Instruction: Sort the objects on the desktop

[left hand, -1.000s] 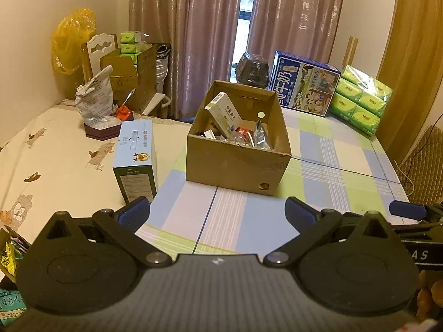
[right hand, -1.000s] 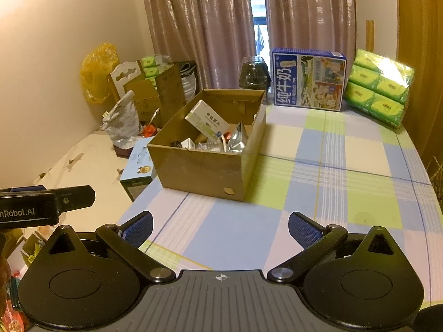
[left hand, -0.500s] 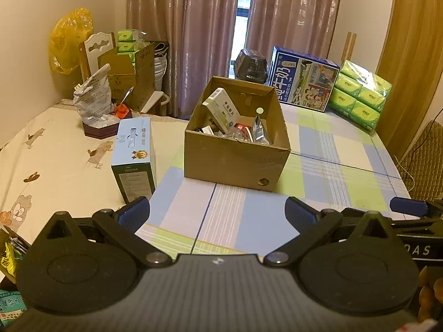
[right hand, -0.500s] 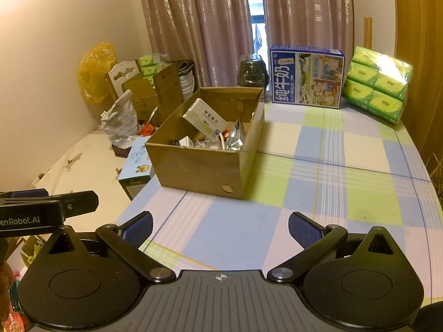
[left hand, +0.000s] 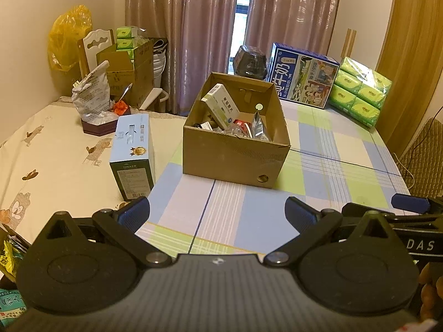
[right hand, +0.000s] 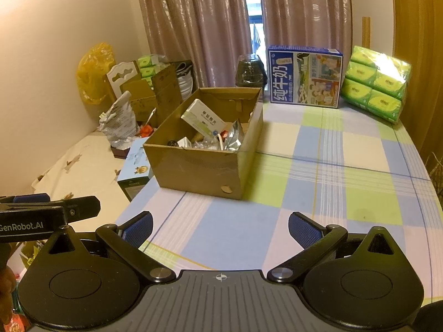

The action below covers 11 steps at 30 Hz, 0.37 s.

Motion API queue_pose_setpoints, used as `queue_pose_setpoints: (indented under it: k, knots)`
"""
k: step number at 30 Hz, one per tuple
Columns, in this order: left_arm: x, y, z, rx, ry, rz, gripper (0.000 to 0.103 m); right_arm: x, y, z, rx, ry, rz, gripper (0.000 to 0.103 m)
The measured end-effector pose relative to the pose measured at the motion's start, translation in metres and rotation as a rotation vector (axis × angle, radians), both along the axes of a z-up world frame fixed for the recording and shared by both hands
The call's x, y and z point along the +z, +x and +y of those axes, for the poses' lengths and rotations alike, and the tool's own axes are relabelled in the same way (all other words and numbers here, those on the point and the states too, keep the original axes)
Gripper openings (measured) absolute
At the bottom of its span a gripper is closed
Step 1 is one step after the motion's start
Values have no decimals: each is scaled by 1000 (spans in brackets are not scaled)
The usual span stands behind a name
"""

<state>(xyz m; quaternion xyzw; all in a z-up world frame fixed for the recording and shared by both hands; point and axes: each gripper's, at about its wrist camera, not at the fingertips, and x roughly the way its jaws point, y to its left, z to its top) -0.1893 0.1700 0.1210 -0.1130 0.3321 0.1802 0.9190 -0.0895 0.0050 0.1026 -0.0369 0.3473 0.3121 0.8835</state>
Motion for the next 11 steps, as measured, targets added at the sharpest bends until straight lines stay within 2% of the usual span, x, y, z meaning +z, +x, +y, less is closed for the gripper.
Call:
queue_pose_setpoints:
  k: [6,11]
  knots:
    - [-2,0,0,-6,2,-3,102,-1,0,-1,0,0,2,101]
    - [-3,-2,-6,-9,43,-14,102,-1,1,-1,0,0,1,101]
